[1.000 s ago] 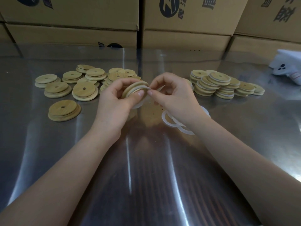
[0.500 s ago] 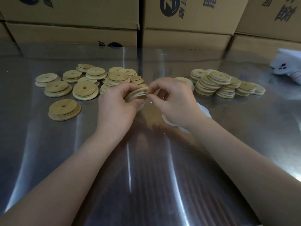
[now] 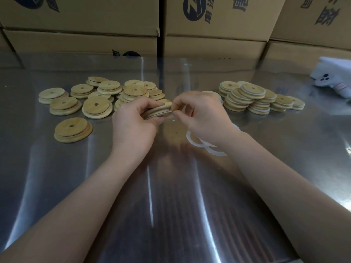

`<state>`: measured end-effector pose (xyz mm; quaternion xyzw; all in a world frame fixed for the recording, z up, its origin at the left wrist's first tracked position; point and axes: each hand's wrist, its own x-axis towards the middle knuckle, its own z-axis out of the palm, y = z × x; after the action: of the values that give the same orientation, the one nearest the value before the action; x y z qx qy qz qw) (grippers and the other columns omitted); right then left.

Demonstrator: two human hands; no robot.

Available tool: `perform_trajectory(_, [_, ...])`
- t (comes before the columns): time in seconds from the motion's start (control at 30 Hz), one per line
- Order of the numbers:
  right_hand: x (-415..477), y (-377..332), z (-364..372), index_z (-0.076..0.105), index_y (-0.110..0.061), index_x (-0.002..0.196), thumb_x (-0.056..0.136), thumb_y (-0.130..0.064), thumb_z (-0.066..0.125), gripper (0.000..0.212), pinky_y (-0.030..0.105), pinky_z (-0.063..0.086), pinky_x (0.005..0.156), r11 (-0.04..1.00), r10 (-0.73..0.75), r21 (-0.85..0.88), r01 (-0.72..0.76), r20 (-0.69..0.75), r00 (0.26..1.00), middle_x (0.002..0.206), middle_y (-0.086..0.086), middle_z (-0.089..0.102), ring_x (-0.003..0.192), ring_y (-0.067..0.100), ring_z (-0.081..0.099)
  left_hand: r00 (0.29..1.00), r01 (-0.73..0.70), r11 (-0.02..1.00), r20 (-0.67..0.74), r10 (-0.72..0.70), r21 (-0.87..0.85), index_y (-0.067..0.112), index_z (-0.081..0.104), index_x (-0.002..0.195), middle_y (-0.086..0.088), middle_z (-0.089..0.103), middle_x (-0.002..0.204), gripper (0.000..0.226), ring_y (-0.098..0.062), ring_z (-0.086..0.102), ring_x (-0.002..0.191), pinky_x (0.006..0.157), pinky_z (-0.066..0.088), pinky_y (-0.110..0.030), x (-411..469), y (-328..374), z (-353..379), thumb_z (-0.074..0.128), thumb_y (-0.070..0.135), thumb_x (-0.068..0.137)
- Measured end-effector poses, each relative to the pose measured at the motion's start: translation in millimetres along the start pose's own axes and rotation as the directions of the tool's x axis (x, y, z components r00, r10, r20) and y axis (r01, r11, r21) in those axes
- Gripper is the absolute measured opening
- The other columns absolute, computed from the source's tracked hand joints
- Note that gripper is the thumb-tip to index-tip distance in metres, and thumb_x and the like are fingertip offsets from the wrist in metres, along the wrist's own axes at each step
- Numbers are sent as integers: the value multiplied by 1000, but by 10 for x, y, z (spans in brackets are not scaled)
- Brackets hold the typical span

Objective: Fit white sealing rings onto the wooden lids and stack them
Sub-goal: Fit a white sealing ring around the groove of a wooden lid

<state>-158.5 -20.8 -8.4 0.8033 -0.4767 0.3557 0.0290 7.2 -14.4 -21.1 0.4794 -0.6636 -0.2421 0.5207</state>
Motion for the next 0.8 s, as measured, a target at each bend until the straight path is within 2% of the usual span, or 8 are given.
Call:
perform_trajectory(0.17, [19, 26, -69, 71, -9, 83, 82, -5, 69, 4, 39, 51, 67, 999, -51, 19, 51, 8, 999, 77, 2, 67, 69, 13, 53, 998, -8, 993, 53, 14, -115, 32, 68, 87, 18, 70, 90, 34, 3, 66, 90, 85, 51, -13, 9, -6, -30, 78, 1, 77])
perform_trajectory(0.3, [13, 22, -83, 73, -6, 83, 82, -3, 71, 4, 25, 46, 68, 997, -45, 68, 46, -23, 999, 78, 3, 69, 69, 8, 52, 996, 23, 977, 93, -3, -212, 31, 67, 85, 21, 71, 81, 37, 2, 67, 86, 81, 52, -13, 16, -20, -37, 75, -4, 77])
perform_trajectory(0.4, [9, 3, -97, 74, -5, 84, 82, -3, 72, 4, 14, 42, 69, 994, -37, 101, 40, -33, 999, 79, 2, 68, 68, 3, 51, 994, 58, 959, 109, -28, -278, 26, 67, 87, 16, 72, 83, 32, 0, 69, 86, 79, 53, -15, 8, -15, -23, 75, -4, 78])
perform_trajectory(0.5, [7, -16, -111, 74, -5, 85, 82, -2, 71, 5, 17, 44, 70, 987, -24, 157, 29, -34, 999, 80, 0, 66, 71, 7, 54, 987, 135, 922, 136, -91, -364, 20, 70, 96, 6, 74, 91, 24, -6, 70, 90, 80, 57, -21, -11, 4, -15, 75, 3, 80])
perform_trajectory(0.6, [5, -41, -103, 73, -5, 86, 82, -3, 71, 5, 21, 46, 69, 970, 13, 241, 0, -52, 999, 81, -1, 63, 72, 10, 56, 961, 266, 859, 191, -200, -438, 13, 71, 108, -3, 74, 102, 25, -17, 70, 98, 86, 59, -39, -26, 24, -10, 72, 9, 84])
perform_trajectory(0.67, [4, -58, -78, 73, -6, 88, 82, -6, 72, 5, 21, 46, 67, 967, 34, 255, -14, -76, 997, 82, 1, 65, 71, 10, 57, 943, 327, 822, 215, -253, -467, 13, 71, 109, -4, 74, 104, 23, -19, 70, 99, 87, 58, -46, -27, 33, -10, 70, 11, 86])
perform_trajectory(0.8, [-8, -76, -24, 66, -6, 86, 81, -7, 72, 8, 26, 48, 64, 961, 74, 272, -42, -108, 991, 80, 1, 64, 67, 12, 57, 925, 379, 754, 222, -308, -536, 13, 71, 106, -1, 74, 100, 18, -15, 71, 98, 83, 60, -42, -10, 37, -11, 68, 11, 88])
